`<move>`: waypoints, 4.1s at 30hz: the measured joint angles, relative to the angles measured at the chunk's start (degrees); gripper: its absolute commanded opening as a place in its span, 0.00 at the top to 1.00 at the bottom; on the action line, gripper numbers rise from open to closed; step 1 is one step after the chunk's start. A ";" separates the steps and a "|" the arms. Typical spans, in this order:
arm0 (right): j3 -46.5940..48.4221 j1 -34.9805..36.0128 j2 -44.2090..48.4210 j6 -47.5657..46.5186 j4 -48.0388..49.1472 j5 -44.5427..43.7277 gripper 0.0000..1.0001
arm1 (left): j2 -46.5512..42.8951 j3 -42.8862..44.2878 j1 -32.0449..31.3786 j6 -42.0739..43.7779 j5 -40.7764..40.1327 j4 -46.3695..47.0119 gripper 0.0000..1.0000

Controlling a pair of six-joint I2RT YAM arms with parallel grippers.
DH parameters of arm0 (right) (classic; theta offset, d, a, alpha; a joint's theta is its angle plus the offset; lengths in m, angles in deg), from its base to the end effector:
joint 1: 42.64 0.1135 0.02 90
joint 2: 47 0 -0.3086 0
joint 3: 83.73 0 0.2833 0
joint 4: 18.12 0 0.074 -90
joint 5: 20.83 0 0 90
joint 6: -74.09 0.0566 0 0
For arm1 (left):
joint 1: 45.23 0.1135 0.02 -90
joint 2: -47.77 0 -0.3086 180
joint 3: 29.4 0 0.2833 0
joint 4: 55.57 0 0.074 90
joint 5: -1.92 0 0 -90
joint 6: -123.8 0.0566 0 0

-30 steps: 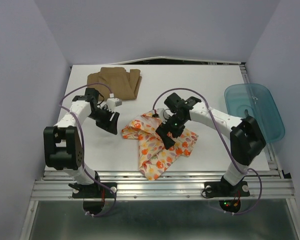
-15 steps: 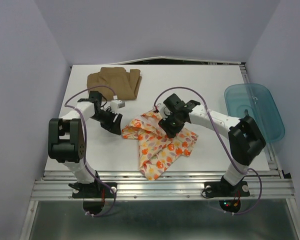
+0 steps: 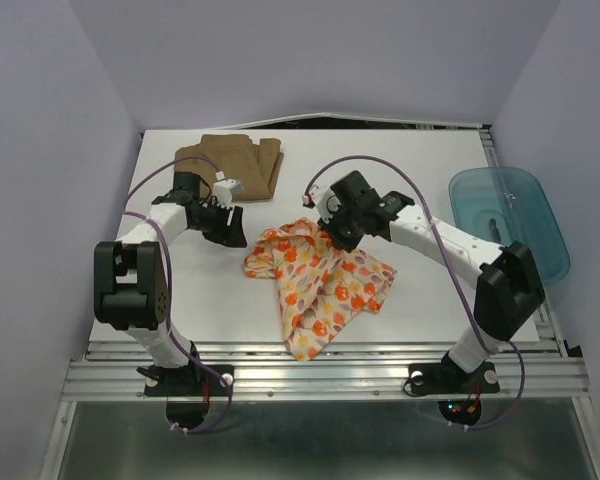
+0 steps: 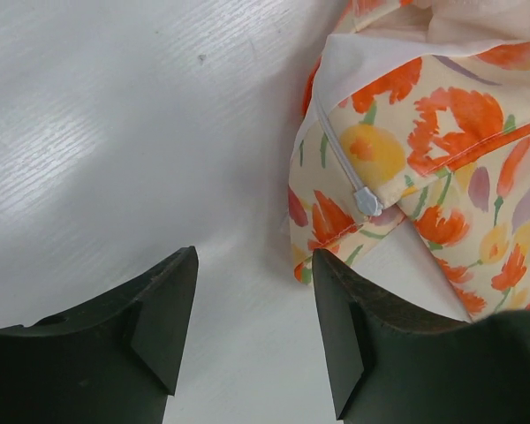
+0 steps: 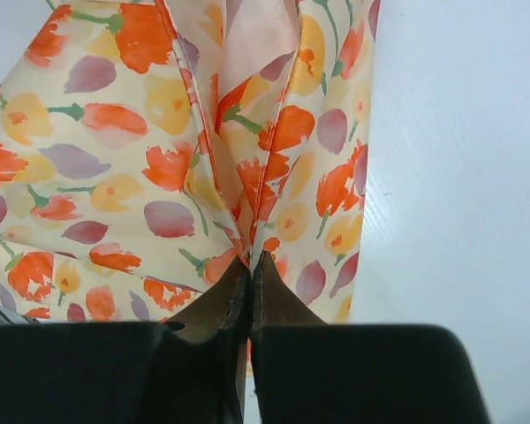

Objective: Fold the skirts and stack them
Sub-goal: Flatten the skirt out

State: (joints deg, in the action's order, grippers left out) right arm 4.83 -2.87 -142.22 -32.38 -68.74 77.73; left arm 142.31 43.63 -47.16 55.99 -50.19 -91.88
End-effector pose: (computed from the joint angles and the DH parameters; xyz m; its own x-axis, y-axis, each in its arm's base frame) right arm 0.3018 0.2622 0.2786 -0.4232 -0.7170 -0.5539 -0.8493 0.5269 -0.0332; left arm 0.3698 -0.0472 0.2168 -0.6497 0.3201 -0.6895 0.6468 0.7094 -0.2802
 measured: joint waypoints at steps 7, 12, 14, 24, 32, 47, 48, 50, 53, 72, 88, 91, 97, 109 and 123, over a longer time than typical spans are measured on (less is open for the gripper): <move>0.46 0.00 3.28 -7.13 -1.33 0.15 0.99 | 0.00 -0.09 -0.26 -3.87 0.61 2.64 0.30; 5.68 0.00 4.46 -11.67 -5.25 -0.02 0.99 | 0.63 -0.35 -2.32 -7.91 1.27 5.09 0.30; 8.59 0.02 4.48 -12.79 -5.81 0.07 0.99 | 1.40 -0.35 -3.30 -8.96 1.51 5.73 0.30; 12.94 0.00 7.45 -16.72 -7.48 0.90 0.99 | 9.75 -0.28 -9.90 -17.20 4.68 11.34 0.29; 12.85 0.00 7.45 -18.47 -9.88 0.87 0.99 | 8.87 -1.20 -5.99 -24.17 10.05 18.75 0.24; 16.20 0.02 7.43 -18.62 -12.68 0.85 0.99 | 8.02 1.31 -9.18 -3.41 26.73 16.63 0.08; 16.92 0.00 7.41 -18.58 -12.81 0.85 0.99 | 8.07 1.11 -9.14 -1.55 26.29 16.59 0.08; 18.12 0.00 7.37 -18.45 -13.09 0.90 0.99 | 7.98 0.26 -8.92 1.57 24.59 17.66 0.07; 19.52 0.00 7.37 -18.45 -13.77 1.03 0.99 | 7.91 -0.70 -8.83 2.40 22.67 20.17 0.08; 30.29 0.00 6.47 -15.21 -16.79 -0.44 0.99 | 12.48 7.96 -17.86 30.12 25.81 0.44 0.33; 41.24 0.02 8.22 -13.11 -20.02 0.00 0.99 | -3.56 -5.70 -17.81 12.55 19.85 22.51 0.51; 41.29 0.02 9.14 -13.31 -19.96 0.02 0.99 | -6.86 -6.34 -17.81 11.80 17.25 22.91 0.79; 39.95 0.02 10.34 -16.02 -17.88 -3.82 0.99 | -10.51 -5.46 -12.04 10.27 10.91 21.99 1.00; 25.46 -0.46 15.91 -25.70 -8.17 -17.66 0.99 | -15.10 15.21 -2.32 13.14 -2.93 12.20 1.00; -7.02 -4.07 34.10 -39.47 2.62 -12.11 0.99 | -46.99 -0.35 -4.09 44.46 -0.57 -4.96 1.00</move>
State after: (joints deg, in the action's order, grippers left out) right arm -2.18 -6.94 -108.13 -71.85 -66.12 65.62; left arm 95.32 43.28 -51.25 100.45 -50.76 -96.84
